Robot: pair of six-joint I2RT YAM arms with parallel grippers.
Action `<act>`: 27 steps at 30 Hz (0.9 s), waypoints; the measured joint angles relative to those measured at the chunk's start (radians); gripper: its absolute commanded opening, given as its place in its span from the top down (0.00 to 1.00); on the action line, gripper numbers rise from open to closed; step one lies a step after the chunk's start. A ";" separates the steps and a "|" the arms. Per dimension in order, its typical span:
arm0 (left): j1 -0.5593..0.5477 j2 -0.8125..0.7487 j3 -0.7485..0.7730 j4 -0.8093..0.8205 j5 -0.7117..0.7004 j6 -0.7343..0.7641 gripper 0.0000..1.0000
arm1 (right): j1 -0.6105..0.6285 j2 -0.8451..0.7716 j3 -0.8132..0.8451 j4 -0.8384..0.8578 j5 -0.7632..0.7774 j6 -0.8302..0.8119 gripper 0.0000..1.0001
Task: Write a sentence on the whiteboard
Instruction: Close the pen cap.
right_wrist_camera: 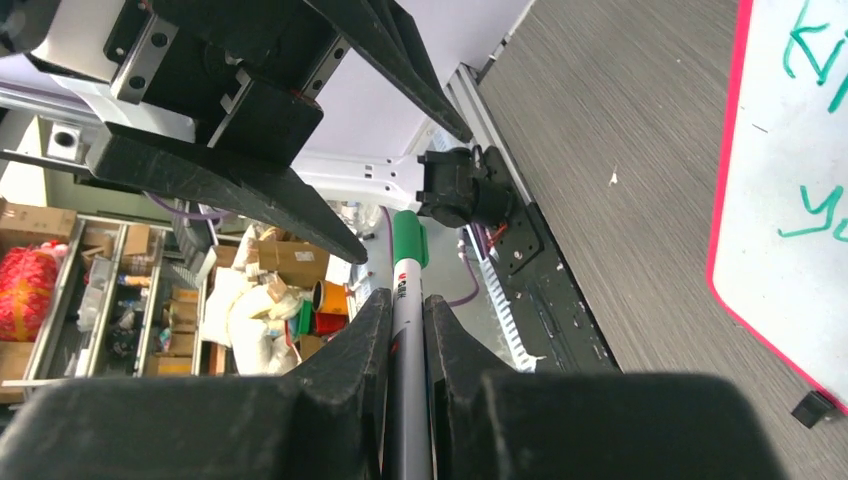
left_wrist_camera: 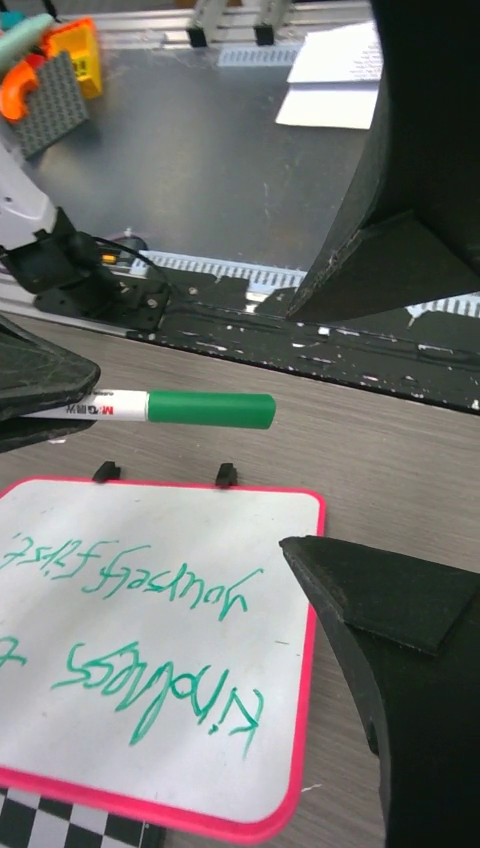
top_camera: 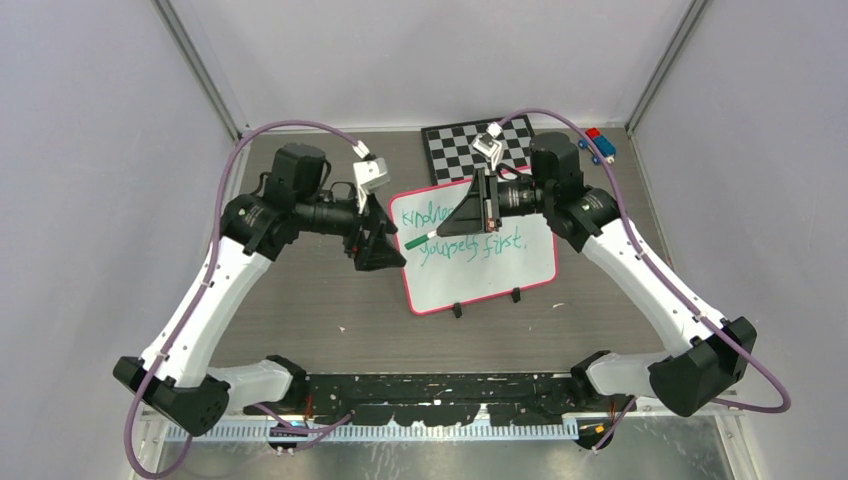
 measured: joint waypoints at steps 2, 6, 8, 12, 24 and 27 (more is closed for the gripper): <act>-0.025 0.011 0.000 -0.024 -0.016 0.027 0.30 | 0.008 0.000 0.000 -0.015 0.007 -0.014 1.00; -0.068 0.041 0.001 -0.053 -0.042 0.064 0.37 | 0.024 0.000 0.000 -0.042 0.023 -0.038 1.00; -0.082 0.053 0.001 -0.056 -0.055 0.075 0.39 | 0.031 0.000 0.000 -0.053 0.025 -0.044 1.00; -0.102 0.071 0.002 -0.057 -0.076 0.082 0.49 | 0.041 0.000 0.000 -0.068 0.034 -0.048 1.00; -0.135 0.101 0.001 -0.052 -0.033 -0.006 1.00 | 0.060 0.013 0.024 -0.112 0.050 -0.113 1.00; -0.134 0.111 -0.002 -0.045 0.009 -0.066 1.00 | 0.064 0.014 0.036 -0.137 0.037 -0.154 1.00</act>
